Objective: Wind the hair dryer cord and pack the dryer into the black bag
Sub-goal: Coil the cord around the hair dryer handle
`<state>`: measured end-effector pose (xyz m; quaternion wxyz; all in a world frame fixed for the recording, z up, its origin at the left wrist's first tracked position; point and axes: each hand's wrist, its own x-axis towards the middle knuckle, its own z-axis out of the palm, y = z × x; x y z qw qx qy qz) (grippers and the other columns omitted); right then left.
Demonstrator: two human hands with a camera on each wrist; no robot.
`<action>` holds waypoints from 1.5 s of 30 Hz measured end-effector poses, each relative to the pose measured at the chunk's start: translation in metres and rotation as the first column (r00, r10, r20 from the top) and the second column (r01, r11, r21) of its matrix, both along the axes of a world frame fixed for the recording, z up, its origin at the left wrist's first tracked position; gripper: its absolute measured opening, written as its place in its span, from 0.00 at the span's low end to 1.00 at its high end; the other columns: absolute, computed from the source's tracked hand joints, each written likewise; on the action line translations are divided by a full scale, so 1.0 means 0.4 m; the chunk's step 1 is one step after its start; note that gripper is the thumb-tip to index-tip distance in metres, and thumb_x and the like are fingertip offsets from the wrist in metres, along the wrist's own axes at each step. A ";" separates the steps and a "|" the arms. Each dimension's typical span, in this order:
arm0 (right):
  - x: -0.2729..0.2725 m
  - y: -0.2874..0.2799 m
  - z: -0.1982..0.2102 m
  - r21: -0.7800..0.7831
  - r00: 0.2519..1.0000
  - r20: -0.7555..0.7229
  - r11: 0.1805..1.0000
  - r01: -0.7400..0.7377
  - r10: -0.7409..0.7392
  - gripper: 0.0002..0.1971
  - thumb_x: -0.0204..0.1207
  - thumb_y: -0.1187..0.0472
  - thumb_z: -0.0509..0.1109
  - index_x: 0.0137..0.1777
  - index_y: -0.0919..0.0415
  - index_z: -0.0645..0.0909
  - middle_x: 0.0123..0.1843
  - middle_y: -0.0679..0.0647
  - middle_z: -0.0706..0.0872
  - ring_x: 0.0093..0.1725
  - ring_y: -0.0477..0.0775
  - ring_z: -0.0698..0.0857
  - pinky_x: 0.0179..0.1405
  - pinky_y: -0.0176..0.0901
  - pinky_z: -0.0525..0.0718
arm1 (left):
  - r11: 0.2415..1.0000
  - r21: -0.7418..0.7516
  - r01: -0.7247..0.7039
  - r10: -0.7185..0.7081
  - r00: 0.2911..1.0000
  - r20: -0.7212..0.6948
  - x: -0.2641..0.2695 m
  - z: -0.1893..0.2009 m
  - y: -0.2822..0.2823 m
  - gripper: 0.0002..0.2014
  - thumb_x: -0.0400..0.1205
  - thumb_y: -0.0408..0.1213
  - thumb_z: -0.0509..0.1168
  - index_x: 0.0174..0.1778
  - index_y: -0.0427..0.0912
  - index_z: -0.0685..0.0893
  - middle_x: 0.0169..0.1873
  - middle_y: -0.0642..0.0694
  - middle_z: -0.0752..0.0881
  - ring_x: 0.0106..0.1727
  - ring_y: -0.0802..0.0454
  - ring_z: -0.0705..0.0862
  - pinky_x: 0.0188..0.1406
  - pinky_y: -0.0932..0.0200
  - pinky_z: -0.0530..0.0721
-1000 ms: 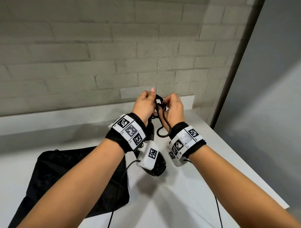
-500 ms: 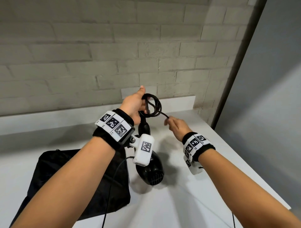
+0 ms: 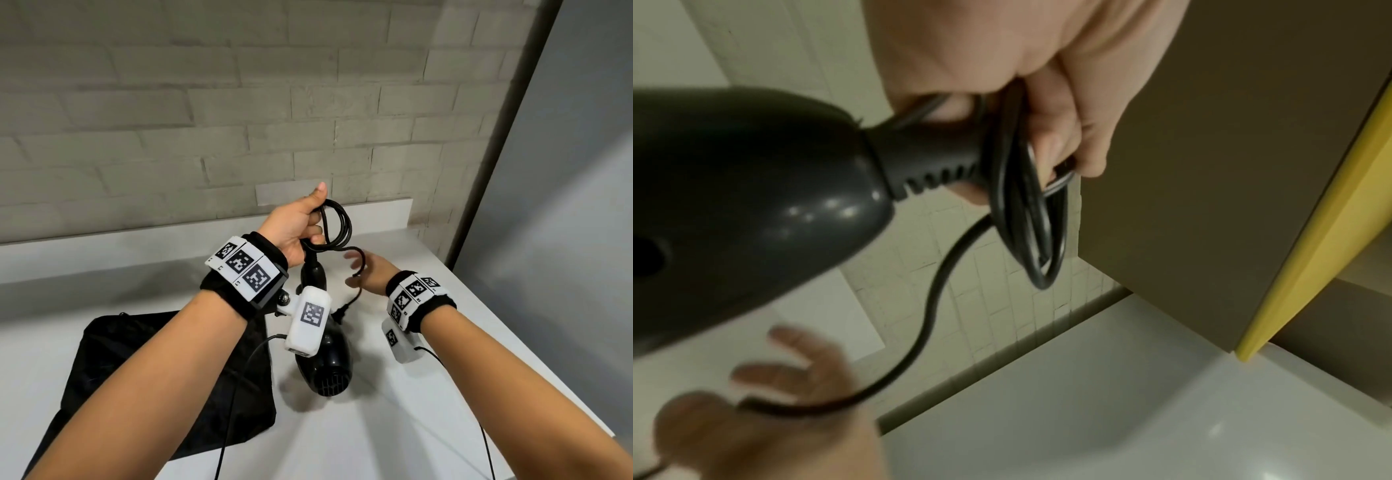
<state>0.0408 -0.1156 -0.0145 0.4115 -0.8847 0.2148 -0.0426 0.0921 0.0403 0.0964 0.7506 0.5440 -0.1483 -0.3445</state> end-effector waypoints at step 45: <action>-0.012 0.099 0.233 -0.248 0.825 0.514 0.962 -0.118 0.233 0.12 0.77 0.68 0.64 0.58 0.70 0.83 0.47 0.52 0.86 0.34 0.20 0.79 0.39 0.13 0.72 | 0.992 0.112 -0.062 0.052 0.995 0.090 0.014 -0.016 -0.013 0.16 0.84 0.46 0.58 0.30 0.46 0.70 0.08 0.57 0.60 0.09 0.60 0.56 0.11 0.73 0.60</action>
